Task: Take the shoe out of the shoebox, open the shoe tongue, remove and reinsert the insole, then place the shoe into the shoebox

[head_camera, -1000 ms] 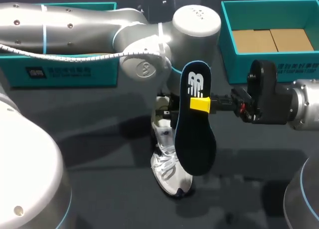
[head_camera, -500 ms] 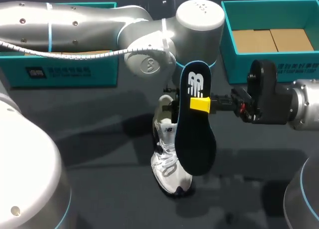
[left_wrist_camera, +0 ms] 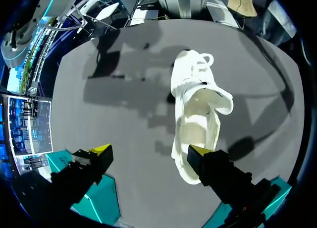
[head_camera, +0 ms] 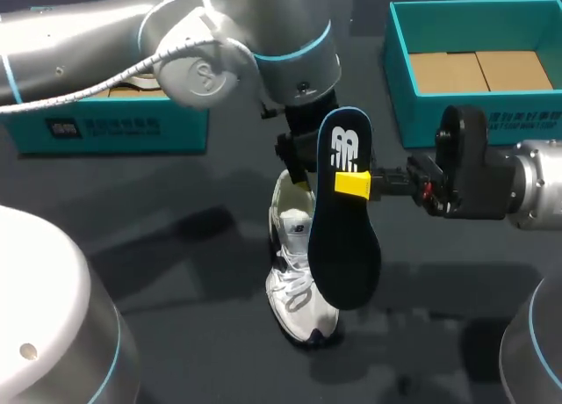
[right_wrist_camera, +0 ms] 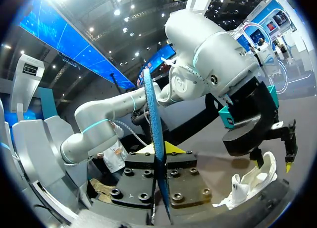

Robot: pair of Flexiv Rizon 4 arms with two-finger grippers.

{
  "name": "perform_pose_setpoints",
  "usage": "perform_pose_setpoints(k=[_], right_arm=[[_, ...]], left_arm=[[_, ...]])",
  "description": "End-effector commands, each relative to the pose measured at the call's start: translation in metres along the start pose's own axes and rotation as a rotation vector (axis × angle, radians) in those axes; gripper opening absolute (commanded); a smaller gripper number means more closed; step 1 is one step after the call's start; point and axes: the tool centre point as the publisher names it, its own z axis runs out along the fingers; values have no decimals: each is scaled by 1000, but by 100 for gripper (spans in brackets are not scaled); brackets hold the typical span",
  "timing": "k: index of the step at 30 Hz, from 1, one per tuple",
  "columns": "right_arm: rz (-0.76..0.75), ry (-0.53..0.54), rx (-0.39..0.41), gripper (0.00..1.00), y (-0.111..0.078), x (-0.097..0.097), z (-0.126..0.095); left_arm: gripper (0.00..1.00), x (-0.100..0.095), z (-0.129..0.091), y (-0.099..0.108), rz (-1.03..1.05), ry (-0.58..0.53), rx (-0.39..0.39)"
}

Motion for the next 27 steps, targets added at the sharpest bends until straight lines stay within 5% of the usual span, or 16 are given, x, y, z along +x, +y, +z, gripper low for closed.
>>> perform_pose_setpoints(k=[1, 6, 16, 22, 27], right_arm=[[0, -4, -1, 0, -2, 1, 1], [0, -4, -1, 0, -2, 1, 1], [0, -4, -1, 0, -2, 1, 1], [0, -4, -1, 0, -2, 1, 1], [0, -4, -1, 0, -2, 1, 1]], left_arm=[[100, 16, -6, -4, 3, -140, -8], [100, 17, -6, -3, -2, -146, -10], [100, -11, -44, -2, 91, -477, -147], [100, -32, -74, -2, 187, -701, -143], [100, -32, -74, -2, 187, -701, -143]])
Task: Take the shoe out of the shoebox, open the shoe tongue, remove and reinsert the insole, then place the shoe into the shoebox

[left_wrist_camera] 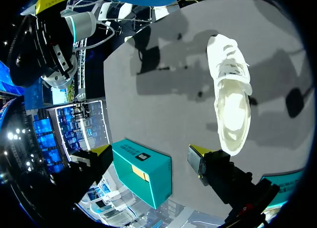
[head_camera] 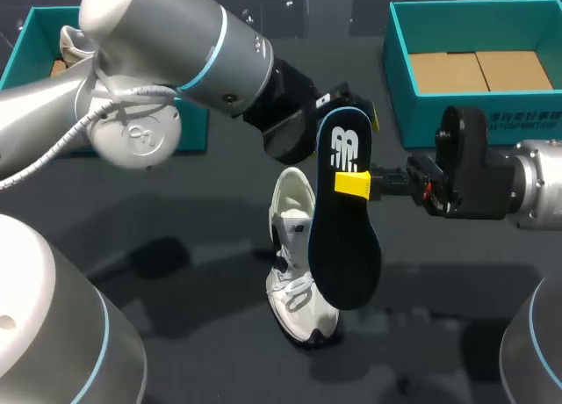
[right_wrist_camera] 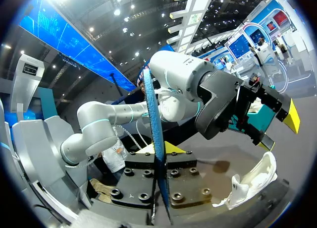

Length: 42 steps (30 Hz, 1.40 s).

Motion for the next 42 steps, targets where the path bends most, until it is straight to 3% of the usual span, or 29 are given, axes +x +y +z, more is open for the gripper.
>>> perform_pose_setpoints(k=[1, 6, 10, 20, 31, 42], right_arm=[[0, -4, -1, 0, -2, 1, 1], [0, -4, -1, 0, -2, 1, 1], [0, -4, -1, 0, -2, 1, 1], [211, 16, 34, 0, 34, -56, -30], [324, 60, -24, 0, 38, -108, -64], [324, 60, -24, 0, 38, -108, -64]], left_arm=[[100, 9, -3, -1, 4, -195, 4], [100, 9, -3, -1, 4, -195, 4], [100, 14, -7, -5, 6, -283, -8], [100, 24, -27, 0, -42, -408, -39], [100, 28, -55, 10, -80, -564, -23], [100, 28, -55, 10, -80, -564, -23]])
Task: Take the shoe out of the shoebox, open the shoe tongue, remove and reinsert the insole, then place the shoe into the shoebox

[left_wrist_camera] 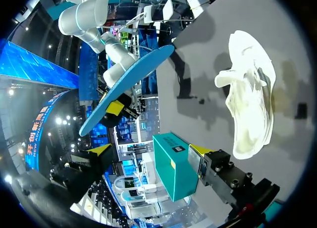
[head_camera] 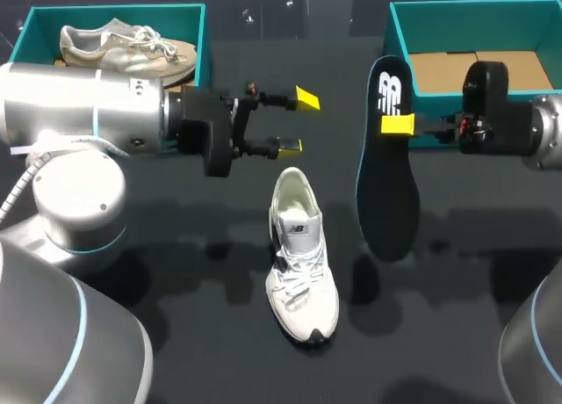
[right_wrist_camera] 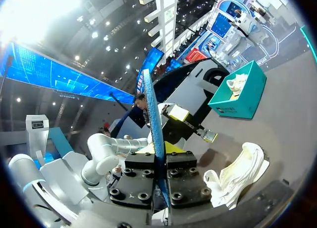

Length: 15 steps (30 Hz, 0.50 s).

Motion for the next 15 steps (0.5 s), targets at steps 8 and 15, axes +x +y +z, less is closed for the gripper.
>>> perform_pose_setpoints(k=[8, 15], right_arm=[[266, -111, 2, 0, 33, -38, 4], [221, -113, -3, 0, 39, -46, 2]], left_arm=[[100, 2, 2, -1, 3, -22, -4], [100, 2, 2, -1, 3, -22, -4]])
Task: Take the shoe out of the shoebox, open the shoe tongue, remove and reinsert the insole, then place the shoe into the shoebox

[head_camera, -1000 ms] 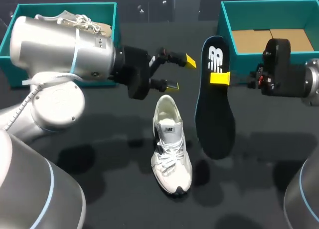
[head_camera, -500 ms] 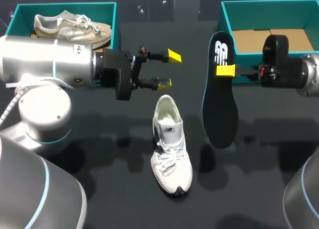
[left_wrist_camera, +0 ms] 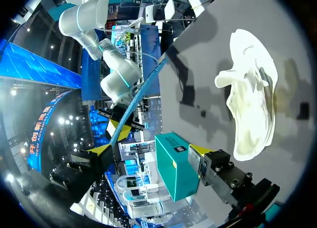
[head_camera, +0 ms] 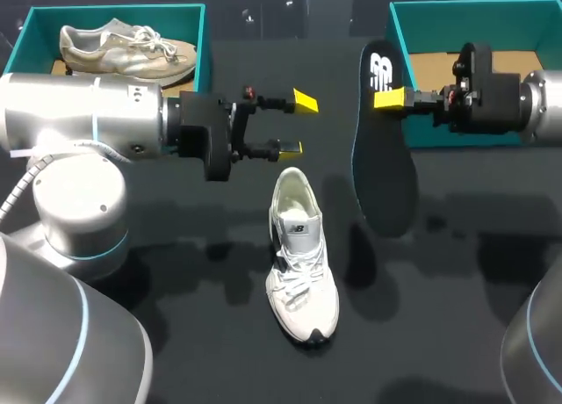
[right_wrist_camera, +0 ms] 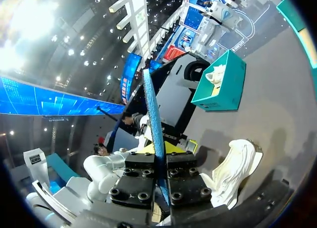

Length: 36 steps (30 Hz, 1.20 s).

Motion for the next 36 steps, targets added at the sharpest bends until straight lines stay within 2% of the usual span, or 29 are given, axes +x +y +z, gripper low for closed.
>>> perform_pose_setpoints(k=[1, 5, 11, 16, 20, 24, 25, 26, 36], right_arm=[[4, 3, 11, 0, 4, -4, 2], [4, 3, 11, 0, 4, -4, 2], [225, -6, 57, 0, 9, -32, 18], [333, -43, 42, 0, 7, -49, 21], [404, -35, 33, 0, 8, -60, 25], [447, -37, 31, 0, 10, -65, 32], [456, -36, 29, 0, 10, -67, 33], [467, -31, 23, 0, 10, -69, 33], [518, -36, 21, 0, 15, -75, 41]], left_arm=[[100, 0, 2, 0, 1, 0, -1], [100, 0, 4, -2, -5, -19, 12], [100, -4, 10, -2, -28, -67, 59], [98, -7, 11, -2, -34, -83, 68], [91, -8, 17, -3, -34, -90, 73], [66, -6, 25, -2, -39, -97, 72], [53, -6, 27, -2, -41, -98, 70], [49, -5, 29, -1, -44, -100, 70], [49, 1, 38, -1, -48, -96, 68]])
